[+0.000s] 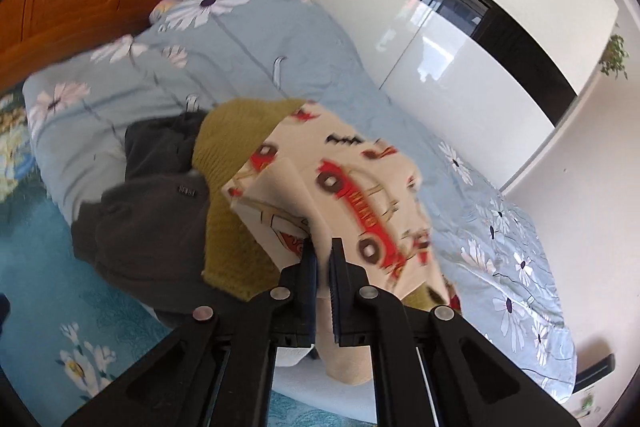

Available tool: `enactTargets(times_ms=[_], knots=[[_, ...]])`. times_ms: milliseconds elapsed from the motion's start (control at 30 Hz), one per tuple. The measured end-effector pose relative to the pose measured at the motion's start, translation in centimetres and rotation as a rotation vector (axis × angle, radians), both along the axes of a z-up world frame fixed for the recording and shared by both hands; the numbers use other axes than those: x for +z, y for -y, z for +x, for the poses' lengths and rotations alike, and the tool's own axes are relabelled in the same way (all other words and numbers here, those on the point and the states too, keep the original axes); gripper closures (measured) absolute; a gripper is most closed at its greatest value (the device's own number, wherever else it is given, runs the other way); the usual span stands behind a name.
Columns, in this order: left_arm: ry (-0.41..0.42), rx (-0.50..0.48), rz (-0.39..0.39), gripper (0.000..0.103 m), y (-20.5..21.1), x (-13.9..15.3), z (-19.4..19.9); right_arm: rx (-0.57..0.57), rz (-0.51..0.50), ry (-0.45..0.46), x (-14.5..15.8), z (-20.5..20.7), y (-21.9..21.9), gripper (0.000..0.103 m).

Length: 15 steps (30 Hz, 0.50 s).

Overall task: Fold clothes
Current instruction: 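Grasp the cream car-print pants with the right gripper and pull them off the pile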

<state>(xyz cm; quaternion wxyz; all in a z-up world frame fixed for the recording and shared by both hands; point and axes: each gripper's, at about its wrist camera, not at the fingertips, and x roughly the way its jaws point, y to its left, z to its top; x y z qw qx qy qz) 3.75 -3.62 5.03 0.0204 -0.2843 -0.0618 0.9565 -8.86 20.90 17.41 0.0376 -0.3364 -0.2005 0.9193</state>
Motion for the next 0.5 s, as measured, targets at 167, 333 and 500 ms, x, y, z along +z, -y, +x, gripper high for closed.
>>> enactTargets(times_ms=[167,333,500], knots=[[-0.013,-0.003,-0.077,0.0,0.2,1.9,3.7,0.015,-0.145,-0.127,8.9,3.7,-1.8,0.098],[0.003,-0.01,-0.184,0.0,0.1,3.0,7.9,0.054,-0.275,-0.161,13.5,8.9,-2.5,0.099],[0.004,-0.002,-0.258,0.0,0.0,4.1,12.5,0.134,-0.339,-0.172,16.1,15.1,-2.4,0.099]])
